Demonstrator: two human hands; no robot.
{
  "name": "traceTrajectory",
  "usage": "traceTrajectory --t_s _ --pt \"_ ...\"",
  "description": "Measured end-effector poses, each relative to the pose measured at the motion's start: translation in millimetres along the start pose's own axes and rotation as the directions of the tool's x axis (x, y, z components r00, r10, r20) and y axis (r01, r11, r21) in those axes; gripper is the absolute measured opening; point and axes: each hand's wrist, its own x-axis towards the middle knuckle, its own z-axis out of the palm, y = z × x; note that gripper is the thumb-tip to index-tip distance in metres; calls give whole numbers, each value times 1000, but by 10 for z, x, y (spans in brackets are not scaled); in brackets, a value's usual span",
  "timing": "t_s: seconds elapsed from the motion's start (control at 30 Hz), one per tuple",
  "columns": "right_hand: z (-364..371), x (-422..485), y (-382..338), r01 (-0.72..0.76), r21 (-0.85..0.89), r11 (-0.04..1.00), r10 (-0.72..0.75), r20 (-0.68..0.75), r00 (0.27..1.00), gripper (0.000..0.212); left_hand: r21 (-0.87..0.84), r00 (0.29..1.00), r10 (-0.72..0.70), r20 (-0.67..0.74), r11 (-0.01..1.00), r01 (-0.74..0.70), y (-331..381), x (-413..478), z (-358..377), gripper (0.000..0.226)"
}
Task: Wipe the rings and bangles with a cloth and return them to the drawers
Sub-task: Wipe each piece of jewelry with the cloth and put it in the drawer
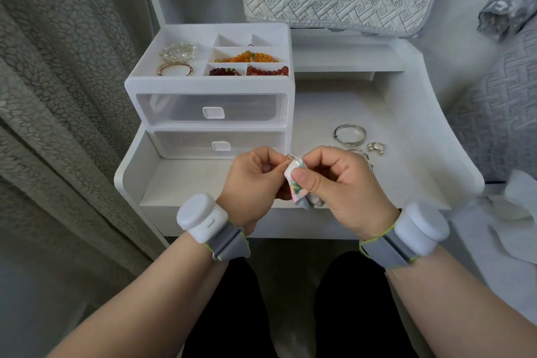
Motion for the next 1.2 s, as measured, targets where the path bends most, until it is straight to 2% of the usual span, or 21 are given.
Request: traceTrajectory --t_s 0.17,0.27,0.33,0.43,0.53,0.6,0.63,0.67,0.73,0.8,0.9,0.97,1.07,1.2 --pt "-24 5 -14 39 -32 999 -39 8 999 8 -114 990 -114 86 986 124 13 -13 5 21" --pt "-41 7 -26 38 -40 999 -37 22 999 3 -111 979 -147 144 980 164 18 -27 8 17" --pt "-54 6 -27 29 -38 999 -28 42 999 9 -32 992 -73 106 997 77 23 -30 -1 11" --pt "-53 18 -43 -12 -7 1000 13 36 999 18 176 988 155 22 972 -157 20 -35 -15 8" --pt "-21 37 -62 -25 -31 999 25 1 1000 19 428 925 379 -26 840 -332 -52 -46 -23 12" --pt "6 53 -59 -16 -81 997 13 -34 999 20 561 888 460 -4 736 -378 -94 -63 -25 10" --pt "14 57 -49 -2 -111 994 -4 -52 999 21 572 887 461 -4 729 -376 -108 -63 -22 11" --pt "21 55 -43 20 -136 990 -29 -67 997 21 529 903 430 -24 771 -353 -108 -63 -17 14" --pt "35 48 -25 81 -160 984 -96 -88 991 17 328 950 303 -71 907 -265 -69 -51 1 20" --pt "40 28 -16 133 -167 977 -147 -78 986 12 131 980 179 -82 977 -168 -23 -37 19 22" --pt "32 0 -25 161 -166 973 -166 -16 986 8 -85 999 24 -36 996 -27 2 -26 16 20" --pt "17 -1 -22 157 -164 974 -158 5 987 10 -168 999 -51 10 984 52 -3 -32 12 17" --pt "-7 23 -6 143 -164 976 -150 -29 988 11 -178 998 -52 19 982 55 -13 -31 2 16" --pt "-47 48 -13 141 -179 974 -162 -107 981 9 25 994 101 32 994 -102 -31 -4 -34 9"
